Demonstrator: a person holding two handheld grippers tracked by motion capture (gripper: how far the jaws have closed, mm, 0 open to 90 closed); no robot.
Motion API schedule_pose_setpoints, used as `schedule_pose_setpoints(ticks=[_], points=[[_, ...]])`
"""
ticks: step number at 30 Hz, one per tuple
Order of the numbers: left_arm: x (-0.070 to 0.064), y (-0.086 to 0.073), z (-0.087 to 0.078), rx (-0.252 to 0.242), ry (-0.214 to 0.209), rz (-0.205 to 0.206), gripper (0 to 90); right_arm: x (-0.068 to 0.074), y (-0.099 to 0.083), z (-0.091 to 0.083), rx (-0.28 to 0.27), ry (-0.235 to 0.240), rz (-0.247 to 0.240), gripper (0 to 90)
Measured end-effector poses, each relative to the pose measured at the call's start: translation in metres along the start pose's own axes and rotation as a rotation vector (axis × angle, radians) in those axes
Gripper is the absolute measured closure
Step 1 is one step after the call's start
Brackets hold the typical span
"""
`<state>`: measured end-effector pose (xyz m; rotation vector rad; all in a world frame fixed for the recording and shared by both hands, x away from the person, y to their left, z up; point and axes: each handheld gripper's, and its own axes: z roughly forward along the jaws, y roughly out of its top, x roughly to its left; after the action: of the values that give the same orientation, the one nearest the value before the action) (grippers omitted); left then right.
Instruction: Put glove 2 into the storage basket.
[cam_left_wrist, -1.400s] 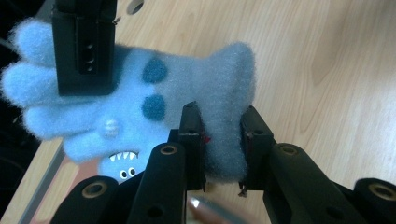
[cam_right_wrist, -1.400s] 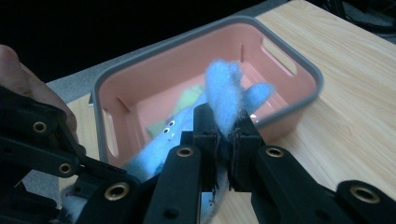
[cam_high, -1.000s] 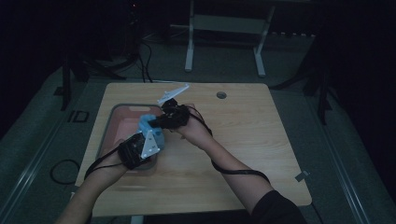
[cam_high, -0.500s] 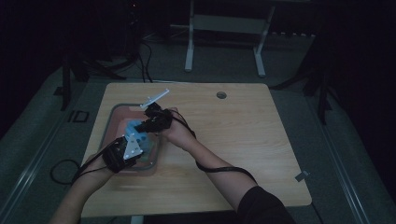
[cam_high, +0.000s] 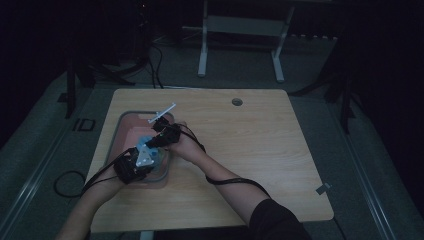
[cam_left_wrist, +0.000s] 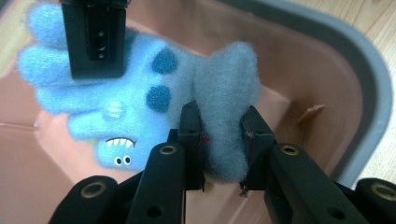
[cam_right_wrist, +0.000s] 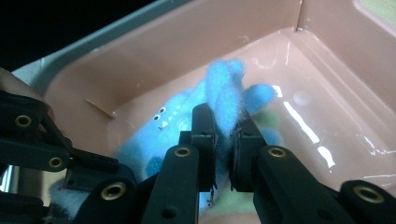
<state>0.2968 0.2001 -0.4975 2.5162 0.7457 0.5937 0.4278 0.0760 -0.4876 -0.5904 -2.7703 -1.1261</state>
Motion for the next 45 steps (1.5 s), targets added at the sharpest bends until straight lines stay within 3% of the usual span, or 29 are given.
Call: schedule_pose_setpoints(ticks=[4,10,13,18,20,21,23,26,28,32,36,45], points=[[0.000,0.000,0.002,0.002,-0.012,-0.022,71.4,-0.002,-0.001,0.005,0.020,-0.003,0.001,79.8],[0.000,0.000,0.004,0.018,-0.018,-0.032,62.7,-0.004,0.002,-0.001,0.016,-0.018,-0.006,65.0],[0.001,0.002,0.001,0.001,0.008,-0.059,49.6,-0.006,0.004,-0.010,-0.004,-0.023,-0.001,60.4],[0.003,0.005,-0.006,-0.034,0.027,-0.096,26.7,-0.004,0.004,-0.031,-0.064,0.009,0.002,50.7],[0.005,0.007,-0.009,-0.047,0.016,-0.122,20.6,-0.002,0.003,-0.039,-0.077,0.006,-0.012,47.5],[0.006,0.008,-0.011,-0.056,-0.002,-0.141,13.5,-0.001,0.002,-0.043,-0.081,0.011,-0.016,45.5],[0.006,0.012,-0.015,-0.084,-0.017,-0.167,12.0,0.001,-0.001,-0.051,-0.092,0.028,-0.023,37.6],[0.004,0.019,-0.020,-0.098,-0.012,-0.172,11.8,0.001,-0.009,-0.063,-0.101,0.072,-0.019,28.6],[0.003,0.024,-0.024,-0.113,-0.007,-0.187,10.6,0.001,-0.016,-0.071,-0.116,0.088,-0.026,25.6],[-0.001,0.033,-0.027,-0.157,-0.041,-0.206,10.4,-0.002,-0.032,-0.080,-0.114,0.095,-0.030,19.0],[-0.008,0.043,-0.024,-0.178,-0.059,-0.199,10.2,-0.007,-0.046,-0.087,-0.104,0.061,-0.046,16.6],[-0.030,0.061,-0.014,-0.196,-0.118,-0.181,5.5,-0.019,-0.074,-0.100,-0.116,0.013,-0.025,15.7]])
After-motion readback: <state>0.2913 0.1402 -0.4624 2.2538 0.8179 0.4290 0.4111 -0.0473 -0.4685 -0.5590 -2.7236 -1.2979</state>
